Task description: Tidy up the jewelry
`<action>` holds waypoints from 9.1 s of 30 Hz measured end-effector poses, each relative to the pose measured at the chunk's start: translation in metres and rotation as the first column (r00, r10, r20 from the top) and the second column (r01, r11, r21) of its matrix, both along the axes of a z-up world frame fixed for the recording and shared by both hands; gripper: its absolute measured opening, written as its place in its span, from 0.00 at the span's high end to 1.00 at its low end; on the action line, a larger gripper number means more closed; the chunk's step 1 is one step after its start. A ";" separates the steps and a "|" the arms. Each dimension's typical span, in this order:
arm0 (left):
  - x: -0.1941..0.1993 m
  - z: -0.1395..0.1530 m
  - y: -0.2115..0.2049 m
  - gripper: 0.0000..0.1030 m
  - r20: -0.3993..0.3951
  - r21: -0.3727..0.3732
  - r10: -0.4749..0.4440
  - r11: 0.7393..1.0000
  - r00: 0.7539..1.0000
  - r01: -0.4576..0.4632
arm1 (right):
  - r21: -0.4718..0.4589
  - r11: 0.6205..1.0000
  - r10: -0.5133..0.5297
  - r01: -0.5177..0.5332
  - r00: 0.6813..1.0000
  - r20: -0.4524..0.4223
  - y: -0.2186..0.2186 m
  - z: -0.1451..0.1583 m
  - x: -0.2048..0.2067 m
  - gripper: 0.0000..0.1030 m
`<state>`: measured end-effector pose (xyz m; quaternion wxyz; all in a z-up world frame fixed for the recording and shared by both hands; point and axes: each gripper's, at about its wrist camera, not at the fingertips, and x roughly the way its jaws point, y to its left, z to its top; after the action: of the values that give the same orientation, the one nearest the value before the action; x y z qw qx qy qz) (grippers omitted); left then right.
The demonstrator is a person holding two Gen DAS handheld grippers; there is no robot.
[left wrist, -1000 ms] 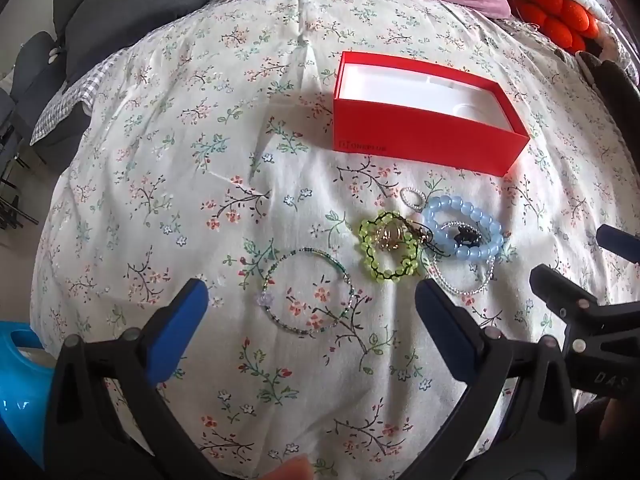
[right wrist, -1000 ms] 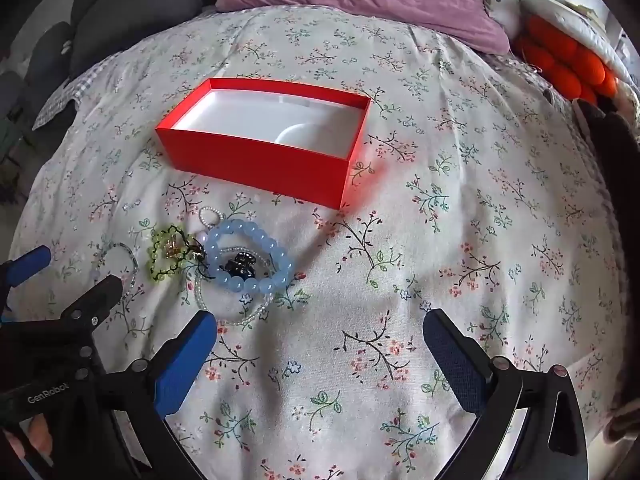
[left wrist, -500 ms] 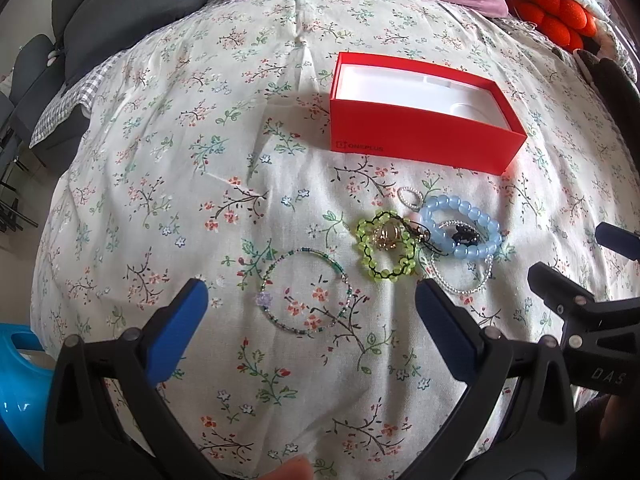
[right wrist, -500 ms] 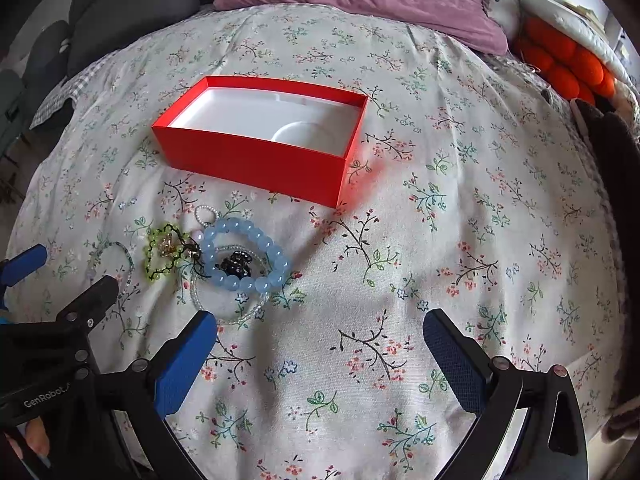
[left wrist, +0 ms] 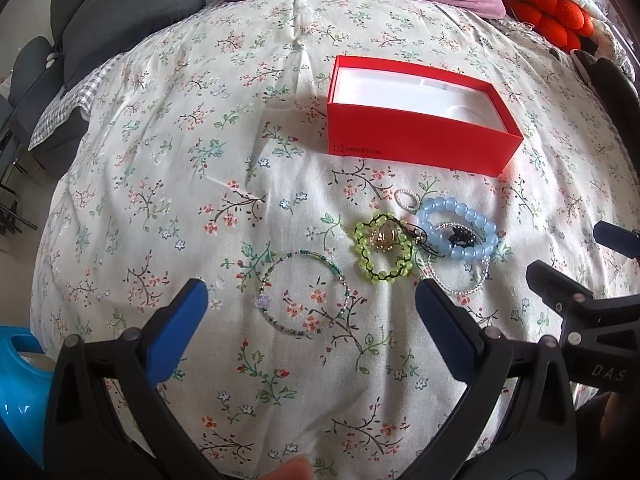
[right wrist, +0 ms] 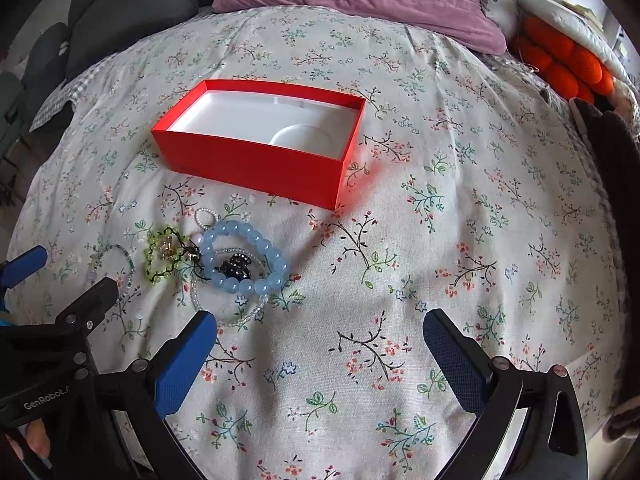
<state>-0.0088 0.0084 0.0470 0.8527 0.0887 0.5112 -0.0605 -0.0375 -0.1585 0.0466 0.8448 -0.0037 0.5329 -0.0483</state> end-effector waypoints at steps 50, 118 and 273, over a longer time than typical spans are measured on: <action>0.057 -0.049 0.044 0.65 -0.280 -0.197 -0.177 0.973 0.943 0.124 | 0.294 0.956 0.034 0.011 0.989 -0.147 -0.009 -0.048 0.080 0.67; 0.129 -0.006 -0.033 0.98 -0.129 -0.214 -0.060 0.976 0.990 0.032 | 0.344 0.938 -0.062 0.041 0.997 0.051 -0.059 -0.003 0.127 0.89; 0.054 0.097 -0.038 0.89 0.156 -0.421 -0.149 0.884 0.976 0.202 | 0.336 0.939 0.032 -0.074 0.991 0.129 -0.028 0.040 0.072 0.80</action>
<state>0.0451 -0.0295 0.1436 0.8708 -0.0542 0.4229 -0.2446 0.0345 -0.1869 0.0870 0.8645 0.1307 0.4807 0.0672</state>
